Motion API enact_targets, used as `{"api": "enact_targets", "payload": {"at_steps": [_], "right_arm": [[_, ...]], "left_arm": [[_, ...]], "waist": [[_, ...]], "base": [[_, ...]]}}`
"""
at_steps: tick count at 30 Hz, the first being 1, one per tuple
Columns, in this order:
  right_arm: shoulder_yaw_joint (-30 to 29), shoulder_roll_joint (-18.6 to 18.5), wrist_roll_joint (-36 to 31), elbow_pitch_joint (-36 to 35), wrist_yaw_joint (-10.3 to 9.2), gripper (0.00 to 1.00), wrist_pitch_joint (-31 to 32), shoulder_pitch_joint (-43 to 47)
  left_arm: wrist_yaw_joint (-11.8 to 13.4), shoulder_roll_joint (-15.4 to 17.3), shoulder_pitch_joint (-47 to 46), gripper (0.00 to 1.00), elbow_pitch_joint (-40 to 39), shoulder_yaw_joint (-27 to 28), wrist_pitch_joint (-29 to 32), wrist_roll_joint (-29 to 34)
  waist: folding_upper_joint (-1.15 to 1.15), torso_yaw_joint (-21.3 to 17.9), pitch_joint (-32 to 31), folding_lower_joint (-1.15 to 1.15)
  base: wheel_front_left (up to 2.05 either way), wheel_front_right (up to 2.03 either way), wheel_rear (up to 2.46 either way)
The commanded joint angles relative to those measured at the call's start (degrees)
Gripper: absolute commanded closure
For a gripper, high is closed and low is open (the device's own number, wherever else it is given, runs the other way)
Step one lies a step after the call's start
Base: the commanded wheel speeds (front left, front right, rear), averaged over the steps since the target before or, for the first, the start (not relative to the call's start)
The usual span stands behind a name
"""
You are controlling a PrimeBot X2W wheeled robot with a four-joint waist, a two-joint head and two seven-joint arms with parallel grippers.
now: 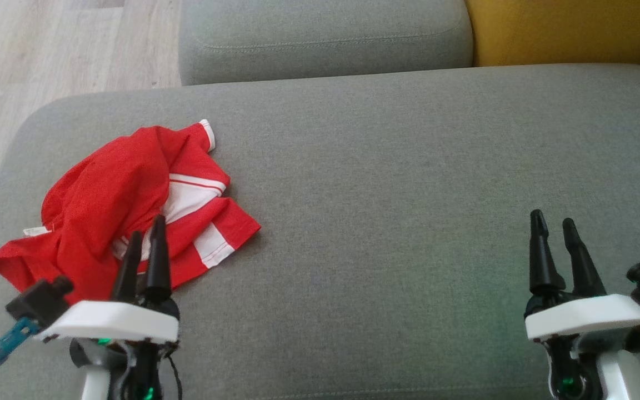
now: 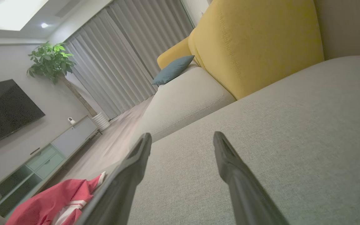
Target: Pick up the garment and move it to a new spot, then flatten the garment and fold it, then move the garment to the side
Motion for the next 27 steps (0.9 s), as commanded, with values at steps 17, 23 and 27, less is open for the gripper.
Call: {"api": "enact_targets", "payload": {"at_steps": [17,23,27], "right_arm": [[2.0,-0.4,-14.9,-3.5,0.00,0.00,-3.3,-2.1],[2.3,-0.4,-19.5,-3.8,0.01,0.00,-4.3,-1.8],[2.8,-0.4,-22.9,-4.0,0.01,0.00,-5.0,-1.6]], "left_arm": [[6.9,5.4,-2.3,0.00,-2.5,-7.6,-3.3,15.3],[9.7,7.2,-2.6,0.00,-2.1,-10.7,-4.3,19.7],[11.8,8.4,-3.0,0.00,-1.9,-12.8,-5.0,22.8]], "waist": [[0.00,0.1,0.0,0.00],[0.00,0.3,0.0,0.00],[0.00,0.3,-0.1,0.00]], "base": [[0.00,0.00,0.00],[0.00,0.00,0.00],[0.00,0.00,0.00]]}}
